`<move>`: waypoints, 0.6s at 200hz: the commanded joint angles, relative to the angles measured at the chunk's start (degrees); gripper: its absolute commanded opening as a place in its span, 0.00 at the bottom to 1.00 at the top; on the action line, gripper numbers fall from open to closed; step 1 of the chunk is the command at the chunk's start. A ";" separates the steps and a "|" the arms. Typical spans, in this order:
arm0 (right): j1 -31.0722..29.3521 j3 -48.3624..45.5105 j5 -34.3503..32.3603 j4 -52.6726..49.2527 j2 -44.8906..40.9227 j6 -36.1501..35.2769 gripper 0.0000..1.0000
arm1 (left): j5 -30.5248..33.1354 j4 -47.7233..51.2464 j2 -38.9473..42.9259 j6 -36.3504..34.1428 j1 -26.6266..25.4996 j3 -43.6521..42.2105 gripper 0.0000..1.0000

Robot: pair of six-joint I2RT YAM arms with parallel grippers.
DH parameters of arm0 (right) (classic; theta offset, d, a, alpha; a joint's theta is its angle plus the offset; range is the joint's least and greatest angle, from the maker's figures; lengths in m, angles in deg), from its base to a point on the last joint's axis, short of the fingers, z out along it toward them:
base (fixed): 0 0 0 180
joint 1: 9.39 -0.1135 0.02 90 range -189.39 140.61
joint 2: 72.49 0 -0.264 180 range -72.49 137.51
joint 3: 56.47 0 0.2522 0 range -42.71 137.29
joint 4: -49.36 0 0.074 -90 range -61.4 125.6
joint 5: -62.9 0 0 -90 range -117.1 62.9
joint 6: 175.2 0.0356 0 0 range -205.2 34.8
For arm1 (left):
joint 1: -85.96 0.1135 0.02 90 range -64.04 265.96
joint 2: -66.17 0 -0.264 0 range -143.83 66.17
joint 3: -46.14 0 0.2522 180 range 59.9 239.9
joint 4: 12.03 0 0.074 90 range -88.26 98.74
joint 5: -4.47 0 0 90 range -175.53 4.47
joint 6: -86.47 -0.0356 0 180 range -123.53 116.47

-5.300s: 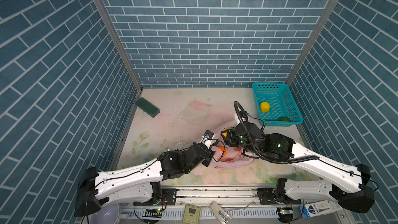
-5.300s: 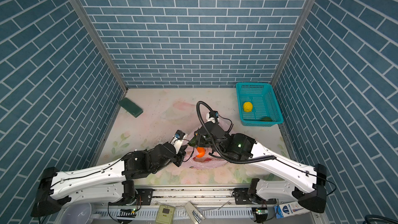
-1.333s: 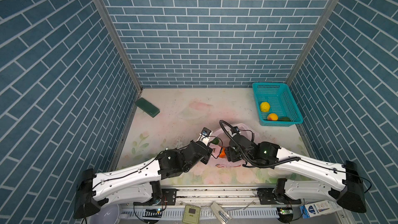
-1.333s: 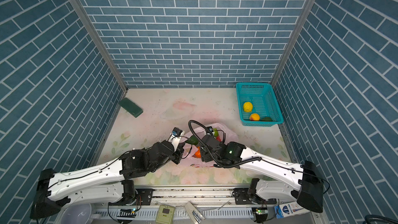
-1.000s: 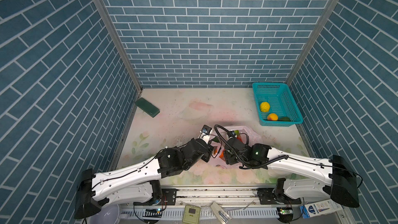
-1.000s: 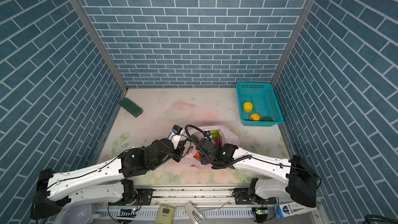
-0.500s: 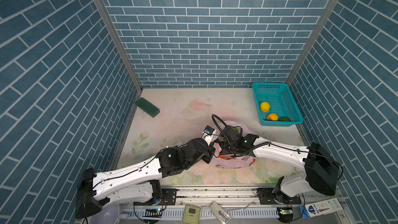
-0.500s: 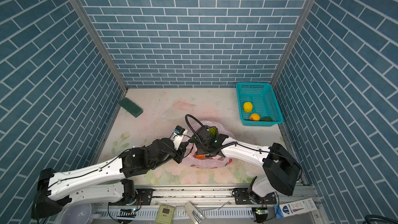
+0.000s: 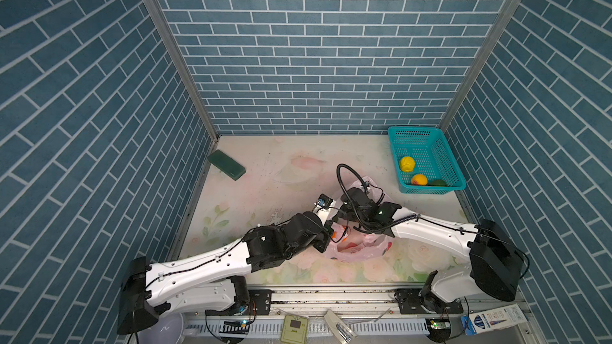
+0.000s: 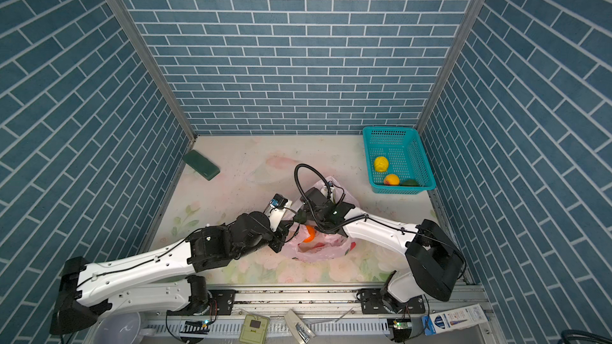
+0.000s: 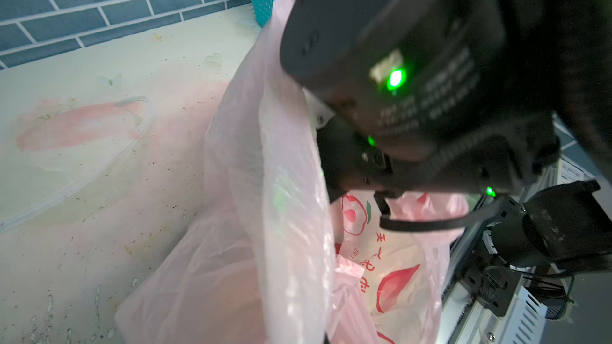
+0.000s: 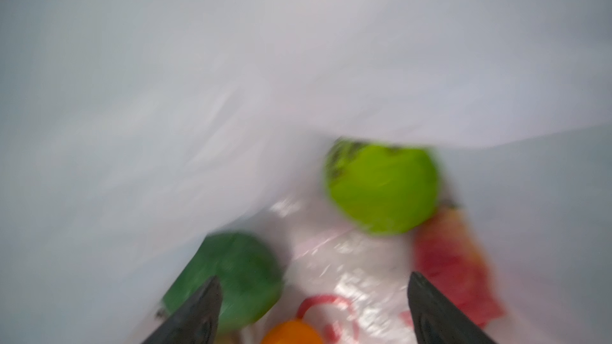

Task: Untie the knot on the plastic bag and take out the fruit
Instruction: 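Close the right gripper on the bumpy green fruit inside the bag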

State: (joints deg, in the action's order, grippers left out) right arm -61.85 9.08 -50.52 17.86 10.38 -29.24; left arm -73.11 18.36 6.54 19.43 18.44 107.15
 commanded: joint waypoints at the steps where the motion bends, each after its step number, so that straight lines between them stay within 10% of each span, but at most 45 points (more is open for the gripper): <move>1: 1.84 -2.55 -4.45 -2.83 -2.08 2.65 0.87 | -2.37 -1.25 0.04 1.12 0.03 -1.26 0.00; 120: 4.31 0.44 -2.53 5.13 7.78 -1.94 0.90 | -0.97 -4.32 -6.12 -2.48 0.34 2.93 0.00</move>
State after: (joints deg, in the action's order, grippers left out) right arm -58.31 8.23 -50.93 21.53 15.95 -29.67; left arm -74.64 15.19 0.83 18.21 18.44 108.39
